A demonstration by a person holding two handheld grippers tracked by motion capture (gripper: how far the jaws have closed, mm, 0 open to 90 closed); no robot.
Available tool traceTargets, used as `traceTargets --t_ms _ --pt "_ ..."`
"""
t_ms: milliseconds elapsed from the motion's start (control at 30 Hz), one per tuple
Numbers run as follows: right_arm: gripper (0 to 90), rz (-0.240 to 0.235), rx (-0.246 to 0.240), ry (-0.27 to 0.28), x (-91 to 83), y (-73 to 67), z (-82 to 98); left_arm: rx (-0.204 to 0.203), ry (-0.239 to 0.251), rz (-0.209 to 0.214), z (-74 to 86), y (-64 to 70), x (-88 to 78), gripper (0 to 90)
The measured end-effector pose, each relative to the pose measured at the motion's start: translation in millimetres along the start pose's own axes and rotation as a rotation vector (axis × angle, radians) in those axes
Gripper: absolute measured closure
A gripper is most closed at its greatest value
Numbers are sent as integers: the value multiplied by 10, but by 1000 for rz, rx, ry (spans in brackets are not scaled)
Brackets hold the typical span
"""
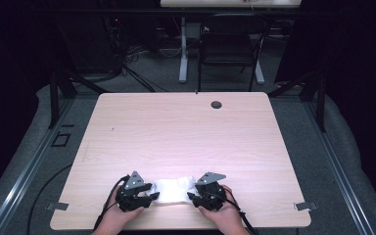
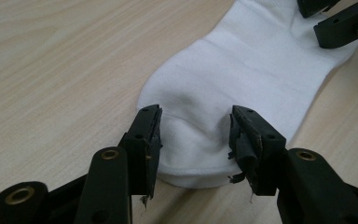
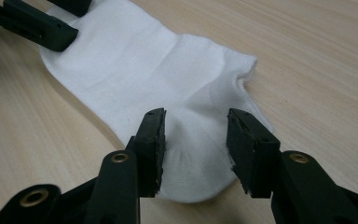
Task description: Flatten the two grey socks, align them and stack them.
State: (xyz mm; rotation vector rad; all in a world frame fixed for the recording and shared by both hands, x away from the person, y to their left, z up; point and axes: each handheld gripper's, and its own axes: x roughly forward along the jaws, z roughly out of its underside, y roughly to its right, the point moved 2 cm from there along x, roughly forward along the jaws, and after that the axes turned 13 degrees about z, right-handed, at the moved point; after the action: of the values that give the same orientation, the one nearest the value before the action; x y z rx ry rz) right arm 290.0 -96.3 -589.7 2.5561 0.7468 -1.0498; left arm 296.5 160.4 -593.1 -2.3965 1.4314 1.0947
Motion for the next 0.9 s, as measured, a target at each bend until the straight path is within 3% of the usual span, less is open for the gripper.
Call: traceTargets --t_ms 700,900 --pt "575 -10 6 16 45 40 -25 -16 17 -5 -35 -66 23 530" --pt "554 -15 11 13 9 55 -44 -46 27 5 -62 -60 -6 493"
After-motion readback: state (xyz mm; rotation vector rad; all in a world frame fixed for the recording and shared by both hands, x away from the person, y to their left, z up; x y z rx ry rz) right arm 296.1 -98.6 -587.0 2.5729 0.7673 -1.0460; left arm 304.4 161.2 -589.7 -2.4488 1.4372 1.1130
